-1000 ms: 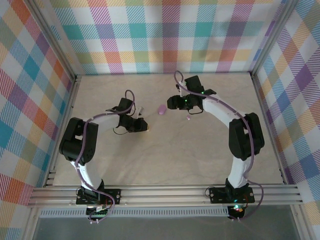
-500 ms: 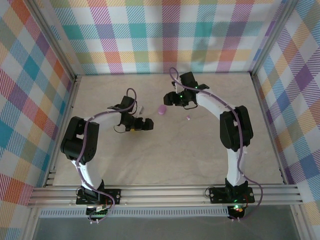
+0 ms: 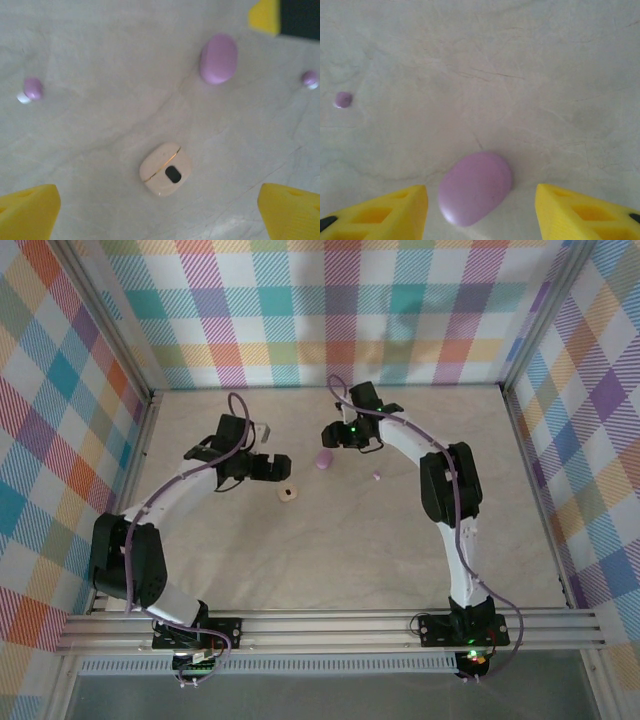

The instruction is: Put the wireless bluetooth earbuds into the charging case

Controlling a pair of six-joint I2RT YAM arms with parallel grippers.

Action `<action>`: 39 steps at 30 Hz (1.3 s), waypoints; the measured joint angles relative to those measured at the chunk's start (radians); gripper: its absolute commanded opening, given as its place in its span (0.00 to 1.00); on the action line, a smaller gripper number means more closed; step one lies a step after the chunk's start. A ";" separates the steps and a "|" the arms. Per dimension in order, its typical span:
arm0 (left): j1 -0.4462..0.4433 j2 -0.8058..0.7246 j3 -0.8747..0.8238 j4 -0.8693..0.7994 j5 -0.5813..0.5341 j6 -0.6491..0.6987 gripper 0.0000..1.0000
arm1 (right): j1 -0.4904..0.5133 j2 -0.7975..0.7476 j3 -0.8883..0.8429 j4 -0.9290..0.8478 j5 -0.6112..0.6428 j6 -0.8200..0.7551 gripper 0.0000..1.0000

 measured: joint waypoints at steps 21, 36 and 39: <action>-0.305 0.544 0.293 0.208 -0.161 0.101 0.75 | -0.162 -0.398 -0.465 0.158 0.026 0.056 0.62; -0.294 0.645 0.411 0.204 -0.271 0.097 0.78 | -0.171 -0.442 -0.528 0.185 0.027 0.049 0.61; -0.282 0.675 0.462 0.197 -0.256 0.098 0.77 | -0.172 -0.442 -0.528 0.190 0.027 0.048 0.60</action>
